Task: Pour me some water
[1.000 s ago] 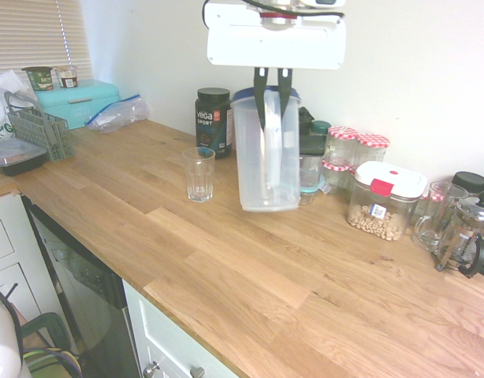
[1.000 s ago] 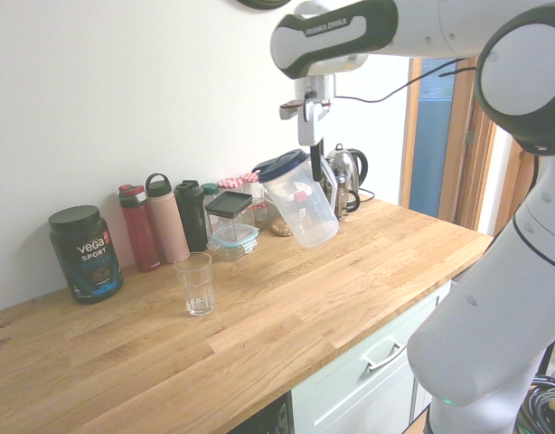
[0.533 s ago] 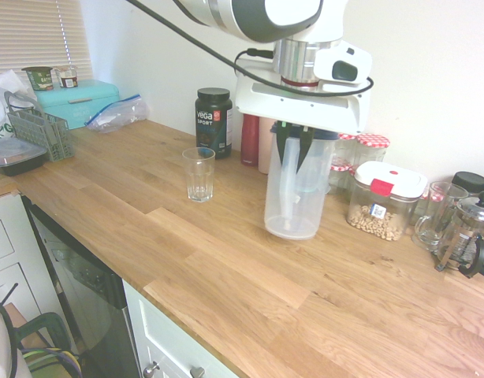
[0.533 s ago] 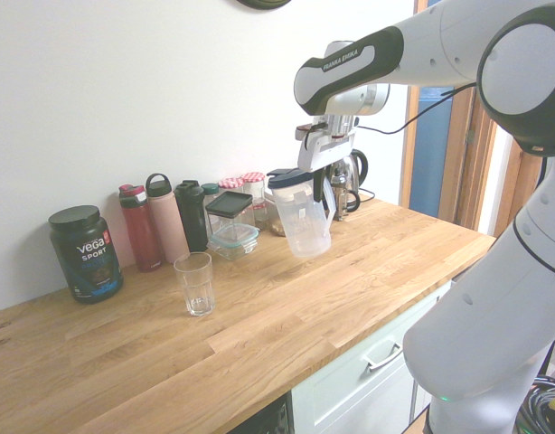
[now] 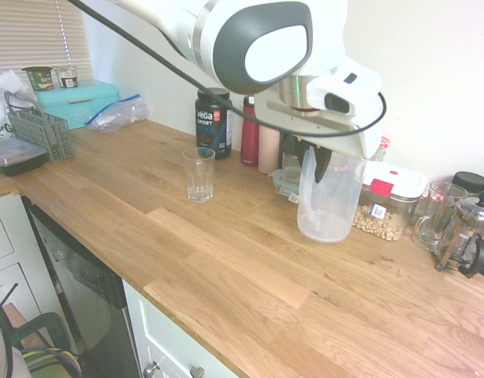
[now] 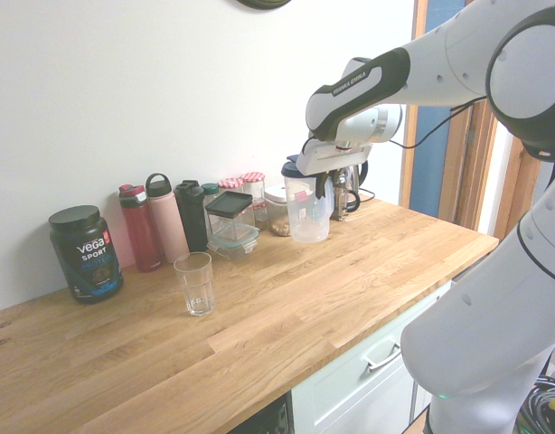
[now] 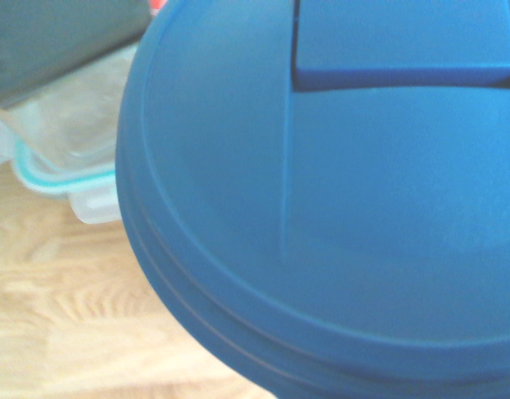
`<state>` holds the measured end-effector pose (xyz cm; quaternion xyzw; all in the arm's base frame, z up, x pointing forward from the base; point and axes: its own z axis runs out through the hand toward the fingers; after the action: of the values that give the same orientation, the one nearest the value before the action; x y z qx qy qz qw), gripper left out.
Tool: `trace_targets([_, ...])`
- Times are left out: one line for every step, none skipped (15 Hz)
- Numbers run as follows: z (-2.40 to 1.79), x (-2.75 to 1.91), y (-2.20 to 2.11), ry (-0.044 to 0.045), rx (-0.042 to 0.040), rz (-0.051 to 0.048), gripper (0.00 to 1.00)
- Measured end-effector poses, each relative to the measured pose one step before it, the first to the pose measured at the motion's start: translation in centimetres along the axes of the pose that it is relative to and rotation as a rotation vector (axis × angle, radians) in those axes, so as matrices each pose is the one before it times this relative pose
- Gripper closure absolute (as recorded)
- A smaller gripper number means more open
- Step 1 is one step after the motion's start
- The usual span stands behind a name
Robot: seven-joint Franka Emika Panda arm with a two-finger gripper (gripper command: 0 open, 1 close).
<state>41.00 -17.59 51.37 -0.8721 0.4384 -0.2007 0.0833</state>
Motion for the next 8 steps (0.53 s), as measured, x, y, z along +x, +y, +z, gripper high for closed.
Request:
trace_targets([0.443, -0.230, 0.401, -0.00829, -0.00749, 0.00557, 1.00])
trace_targets([0.496, -0.319, 0.253, -0.01009, -0.00668, 0.00215, 1.00])
trace_targets([0.443, -0.312, 0.088, -0.00267, -0.00275, -0.00071, 1.00])
trace_targets([0.475, -0.345, -0.044, 0.00583, 0.00100, -0.00156, 1.00])
trace_targets([0.485, -0.307, -0.128, 0.00842, 0.00199, -0.00120, 1.00])
trace_targets([0.489, -0.240, -0.154, 0.00675, 0.00105, 0.00065, 1.00])
trace_targets([0.393, -0.100, -0.222, 0.00331, -0.00040, 0.00536, 0.00])
trace_targets([0.295, -0.014, -0.070, -0.00100, -0.00220, 0.00482, 0.00])
